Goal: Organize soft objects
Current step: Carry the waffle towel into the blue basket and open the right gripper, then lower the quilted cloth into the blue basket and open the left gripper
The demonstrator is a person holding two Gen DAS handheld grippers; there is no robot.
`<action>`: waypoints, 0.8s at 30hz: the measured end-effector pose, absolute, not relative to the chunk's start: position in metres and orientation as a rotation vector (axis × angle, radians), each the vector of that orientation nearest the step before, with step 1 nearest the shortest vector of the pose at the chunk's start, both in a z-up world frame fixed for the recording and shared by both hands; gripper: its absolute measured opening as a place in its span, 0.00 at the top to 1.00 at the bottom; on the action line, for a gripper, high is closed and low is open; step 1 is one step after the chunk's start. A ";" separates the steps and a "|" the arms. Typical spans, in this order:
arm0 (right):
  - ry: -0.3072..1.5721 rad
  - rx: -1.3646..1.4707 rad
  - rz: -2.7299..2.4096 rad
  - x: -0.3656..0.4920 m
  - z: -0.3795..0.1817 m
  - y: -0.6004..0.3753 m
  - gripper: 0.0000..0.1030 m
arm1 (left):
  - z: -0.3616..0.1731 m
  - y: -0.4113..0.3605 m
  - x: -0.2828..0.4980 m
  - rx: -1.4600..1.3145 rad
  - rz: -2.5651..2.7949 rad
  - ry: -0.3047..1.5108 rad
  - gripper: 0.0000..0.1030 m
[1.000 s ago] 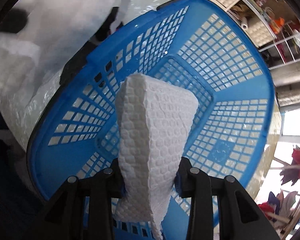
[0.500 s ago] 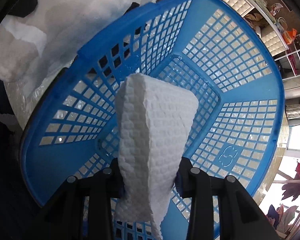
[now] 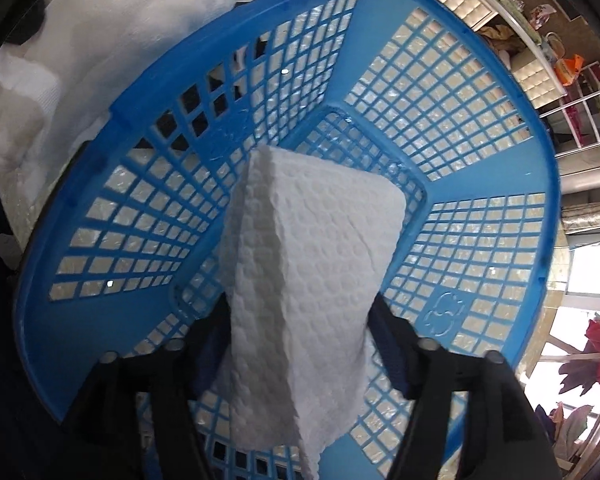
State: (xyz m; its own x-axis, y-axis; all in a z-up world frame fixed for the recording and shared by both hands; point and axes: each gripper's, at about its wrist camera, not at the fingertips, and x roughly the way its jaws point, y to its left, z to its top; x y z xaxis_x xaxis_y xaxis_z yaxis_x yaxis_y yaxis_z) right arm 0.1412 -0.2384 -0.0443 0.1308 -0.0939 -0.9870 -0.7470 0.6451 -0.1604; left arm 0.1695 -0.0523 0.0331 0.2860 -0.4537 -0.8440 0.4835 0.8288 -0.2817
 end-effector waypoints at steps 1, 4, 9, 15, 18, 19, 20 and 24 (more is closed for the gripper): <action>1.375 -0.770 0.541 0.143 -0.044 -0.239 0.22 | 0.033 -0.054 0.169 0.034 -0.628 1.117 0.90; 1.372 -0.734 0.539 0.149 -0.042 -0.244 0.11 | 0.034 -0.056 0.168 0.042 -0.633 1.113 0.90; 1.365 -0.681 0.526 0.157 -0.034 -0.251 0.04 | 0.037 -0.053 0.168 0.040 -0.626 1.100 0.90; 1.296 -0.612 0.437 0.154 -0.011 -0.263 0.02 | 0.040 -0.061 0.161 0.081 -0.631 1.076 0.90; 1.269 -0.524 0.377 0.152 0.000 -0.276 0.02 | 0.043 -0.065 0.159 0.097 -0.609 1.072 0.90; 1.263 -0.505 0.364 0.147 0.004 -0.277 0.02 | 0.046 -0.066 0.158 0.104 -0.598 1.061 0.90; 1.252 -0.479 0.348 0.146 0.007 -0.281 0.02 | 0.048 -0.066 0.157 0.107 -0.598 1.054 0.90; 1.205 -0.382 0.288 0.144 0.018 -0.293 0.02 | 0.065 -0.070 0.153 0.116 -0.606 1.020 0.90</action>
State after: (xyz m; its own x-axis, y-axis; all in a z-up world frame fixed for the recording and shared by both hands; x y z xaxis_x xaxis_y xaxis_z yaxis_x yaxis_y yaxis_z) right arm 0.1438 -0.2926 0.0178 0.3346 0.0143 -0.9423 -0.4139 0.9005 -0.1333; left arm 0.1526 -0.0704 0.0654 0.3756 -0.4194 -0.8265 0.5247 0.8313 -0.1834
